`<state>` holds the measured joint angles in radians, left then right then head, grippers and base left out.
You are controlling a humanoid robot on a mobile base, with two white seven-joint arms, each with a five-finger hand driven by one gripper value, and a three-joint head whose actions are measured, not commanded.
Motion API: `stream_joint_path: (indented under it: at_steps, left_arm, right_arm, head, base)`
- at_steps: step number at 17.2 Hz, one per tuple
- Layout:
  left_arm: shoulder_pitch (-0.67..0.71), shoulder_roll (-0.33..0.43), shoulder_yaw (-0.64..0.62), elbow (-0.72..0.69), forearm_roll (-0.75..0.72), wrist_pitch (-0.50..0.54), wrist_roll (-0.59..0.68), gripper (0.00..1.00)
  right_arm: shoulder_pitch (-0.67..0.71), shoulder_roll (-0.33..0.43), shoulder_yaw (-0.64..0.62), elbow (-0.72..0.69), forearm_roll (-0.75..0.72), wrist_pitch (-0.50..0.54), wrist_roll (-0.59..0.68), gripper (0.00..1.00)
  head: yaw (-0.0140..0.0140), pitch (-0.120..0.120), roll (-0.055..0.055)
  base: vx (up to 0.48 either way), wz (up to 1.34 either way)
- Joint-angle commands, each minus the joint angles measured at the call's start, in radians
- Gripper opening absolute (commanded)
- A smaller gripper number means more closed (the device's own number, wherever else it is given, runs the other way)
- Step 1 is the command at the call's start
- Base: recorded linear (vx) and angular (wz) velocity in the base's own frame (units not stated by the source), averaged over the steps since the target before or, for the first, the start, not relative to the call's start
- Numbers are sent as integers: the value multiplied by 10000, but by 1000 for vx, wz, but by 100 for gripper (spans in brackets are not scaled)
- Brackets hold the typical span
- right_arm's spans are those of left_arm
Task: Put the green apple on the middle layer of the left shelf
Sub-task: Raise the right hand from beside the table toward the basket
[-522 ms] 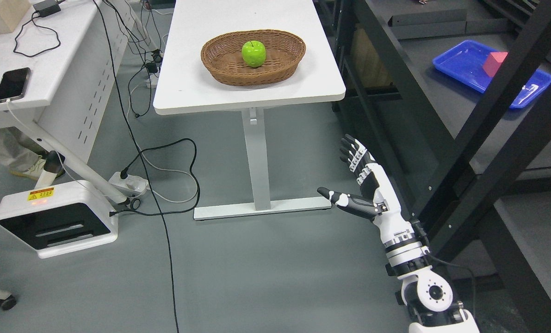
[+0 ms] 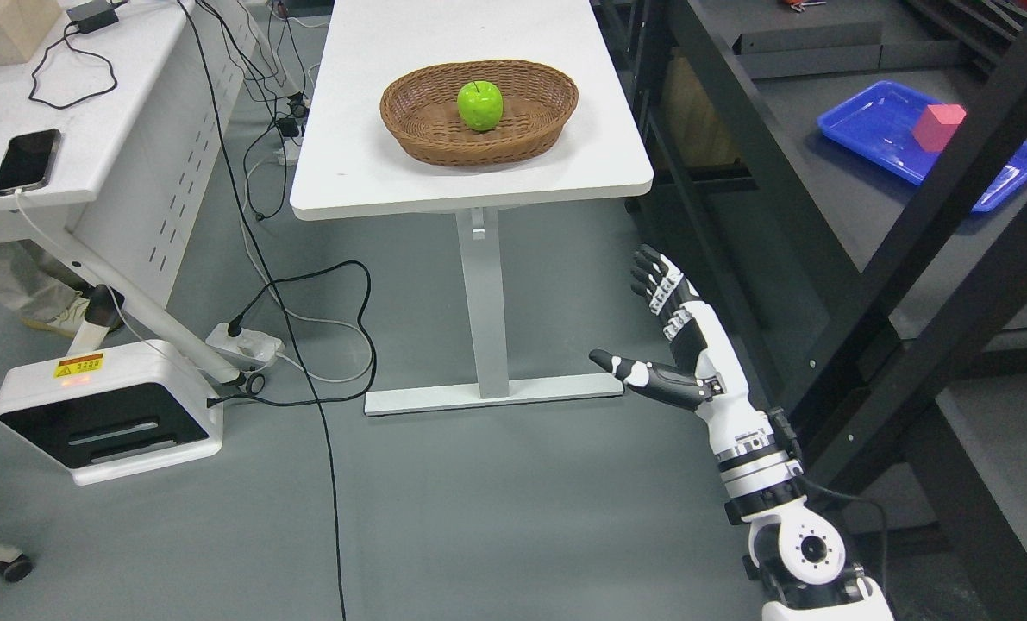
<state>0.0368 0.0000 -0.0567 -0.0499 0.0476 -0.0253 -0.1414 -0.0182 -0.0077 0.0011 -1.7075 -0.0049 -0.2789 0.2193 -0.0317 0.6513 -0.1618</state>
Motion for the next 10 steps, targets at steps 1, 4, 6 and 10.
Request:
stream_joint_path:
  at_steps: [1, 4, 6, 10]
  left_arm:
    - [0, 175, 0, -7, 0, 8, 3, 100]
    - [0, 175, 0, 8, 0, 8, 3, 100]
    - [0, 175, 0, 8, 0, 8, 3, 100]
    - [0, 175, 0, -7, 0, 8, 3, 100]
  right_arm:
    - [-1685, -1073, 952, 32, 7712, 499, -230, 96]
    - [-2042, -1303, 1430, -14, 7924, 537, 213, 100]
    - [-2134, -1197, 1431, 1, 6208, 335, 461, 100]
    - [-3725, -921, 1629, 321, 6549, 1497, 598, 100]
  head:
    - [0, 0, 0]
    - [0, 0, 0]
    - [0, 0, 0]
    - [0, 0, 0]
  base:
    - [46, 0]
    - [43, 0]
    - [35, 0]
    - [29, -16]
